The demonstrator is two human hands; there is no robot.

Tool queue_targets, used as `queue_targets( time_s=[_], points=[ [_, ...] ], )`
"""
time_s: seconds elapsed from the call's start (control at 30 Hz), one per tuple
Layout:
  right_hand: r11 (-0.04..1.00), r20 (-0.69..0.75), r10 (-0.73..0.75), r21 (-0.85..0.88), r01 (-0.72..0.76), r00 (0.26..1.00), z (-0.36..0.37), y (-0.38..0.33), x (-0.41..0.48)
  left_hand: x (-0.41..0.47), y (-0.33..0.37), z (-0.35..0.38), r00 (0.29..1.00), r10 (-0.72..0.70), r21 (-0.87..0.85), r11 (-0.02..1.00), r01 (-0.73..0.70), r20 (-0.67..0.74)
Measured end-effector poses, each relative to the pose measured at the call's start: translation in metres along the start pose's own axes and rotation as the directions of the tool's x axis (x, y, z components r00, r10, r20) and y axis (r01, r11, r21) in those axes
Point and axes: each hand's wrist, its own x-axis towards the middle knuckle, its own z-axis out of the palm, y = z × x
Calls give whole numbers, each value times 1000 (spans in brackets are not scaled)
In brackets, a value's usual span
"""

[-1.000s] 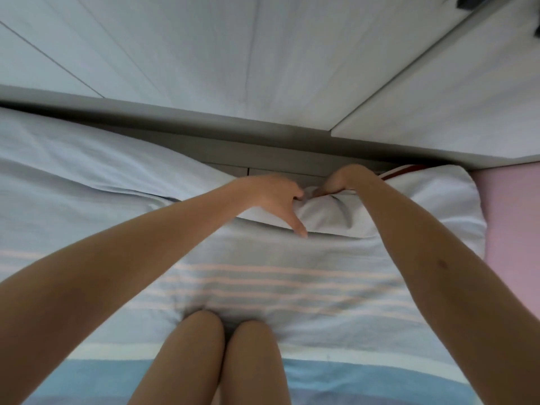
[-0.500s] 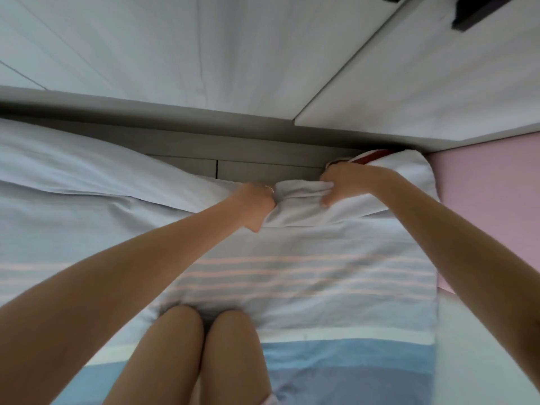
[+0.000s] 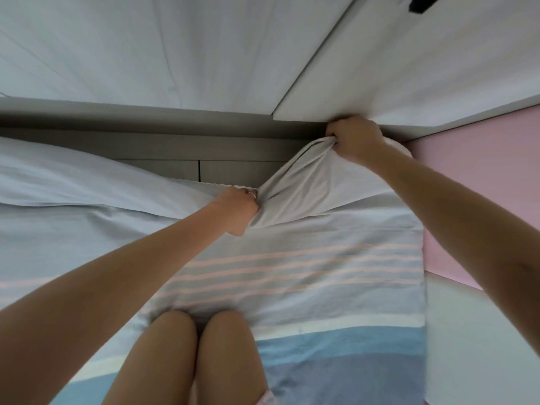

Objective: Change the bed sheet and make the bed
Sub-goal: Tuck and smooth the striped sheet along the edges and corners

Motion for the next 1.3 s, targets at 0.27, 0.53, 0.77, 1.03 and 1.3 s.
queue_targets(
  time_s=[0.27, 0.53, 0.77, 1.03, 1.3],
  points=[
    [782, -97, 473, 503, -367, 876, 41, -16, -12, -1, -2, 10, 998, 52, 28, 998, -51, -34],
    [991, 44, 27, 129, -33, 999, 56, -33, -14, -7, 7, 13, 997, -65, -16, 998, 64, -36],
    [855, 327, -467, -69, 514, 822, 53, -58, -36, -8, 2, 7, 986, -126, -72, 990, 119, -107],
    [992, 667, -97, 3, 128, 738, 35, -44, 35, 27, -53, -30, 984, -162, -265, 954, 139, -69],
    [977, 286, 64, 177, -118, 956, 69, -5, 60, 48, -119, -5, 899, -430, -370, 851, 374, -80]
  ],
)
